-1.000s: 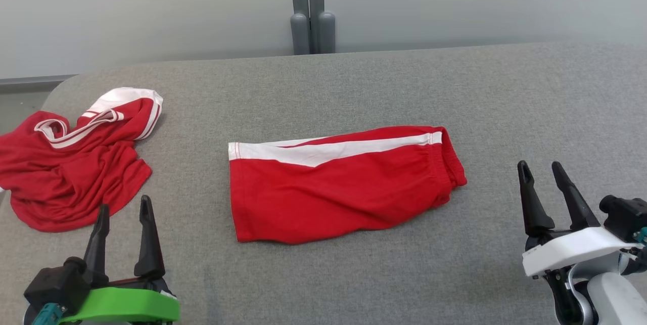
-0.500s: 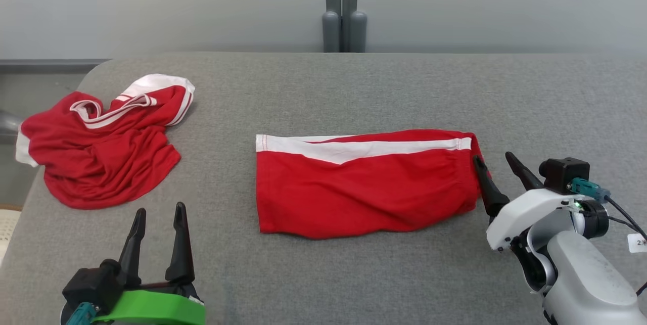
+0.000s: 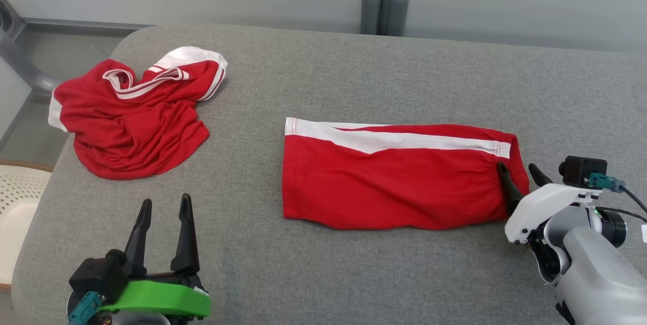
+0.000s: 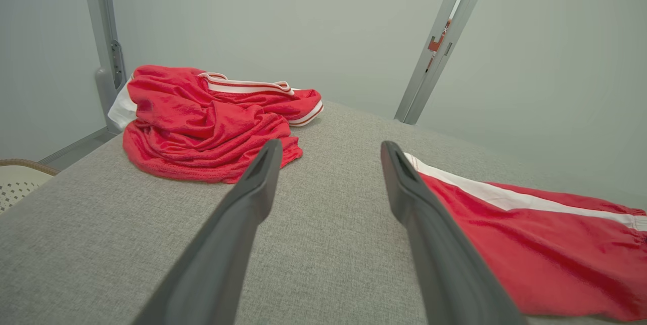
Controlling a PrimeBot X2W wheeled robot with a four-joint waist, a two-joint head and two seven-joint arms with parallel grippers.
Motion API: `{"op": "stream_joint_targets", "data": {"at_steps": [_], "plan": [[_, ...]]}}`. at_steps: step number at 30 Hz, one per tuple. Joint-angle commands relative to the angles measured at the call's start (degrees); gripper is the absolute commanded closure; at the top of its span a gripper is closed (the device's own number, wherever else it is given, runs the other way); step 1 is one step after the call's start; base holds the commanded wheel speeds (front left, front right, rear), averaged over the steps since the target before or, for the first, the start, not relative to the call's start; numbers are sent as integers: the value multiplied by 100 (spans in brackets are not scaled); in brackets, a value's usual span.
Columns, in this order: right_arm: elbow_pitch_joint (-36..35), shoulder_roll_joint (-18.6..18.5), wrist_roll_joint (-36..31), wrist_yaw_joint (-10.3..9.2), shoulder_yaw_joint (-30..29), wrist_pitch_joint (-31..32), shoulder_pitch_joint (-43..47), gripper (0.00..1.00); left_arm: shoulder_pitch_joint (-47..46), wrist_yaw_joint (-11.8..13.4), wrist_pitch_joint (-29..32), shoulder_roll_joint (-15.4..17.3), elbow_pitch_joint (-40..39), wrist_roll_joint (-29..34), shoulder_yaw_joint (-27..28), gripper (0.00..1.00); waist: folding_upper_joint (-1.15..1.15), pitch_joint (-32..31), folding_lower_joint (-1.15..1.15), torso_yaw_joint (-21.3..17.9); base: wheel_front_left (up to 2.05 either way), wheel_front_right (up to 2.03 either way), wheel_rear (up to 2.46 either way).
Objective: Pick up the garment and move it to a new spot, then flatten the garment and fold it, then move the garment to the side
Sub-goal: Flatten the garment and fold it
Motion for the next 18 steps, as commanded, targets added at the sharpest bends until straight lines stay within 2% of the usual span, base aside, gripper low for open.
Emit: {"op": "stream_joint_targets", "data": {"at_steps": [1, 8, 17, 18], "plan": [[107, -50, 104, 2, -14, 27, -79, 0, -134, -51, -17, -25, 16, 101, 4, 0, 0, 112, 0, 82, 0, 0, 0], [356, 5, 822, 2, 65, 257, -161, 0, -228, -104, -17, -73, 104, 178, 21, 0, 0, 204, 0, 202, 0, 0, 0], [613, 374, 2076, 2, 1, 1062, -79, 0, -193, -151, -17, -107, 234, 218, 63, 0, 0, 76, 0, 263, 0, 0, 0], [566, 394, 2189, 2, 32, 1112, -93, 36, -188, -154, -17, -110, 239, 223, 74, 0, 0, 58, 0, 254, 0, 0, 0]]}}
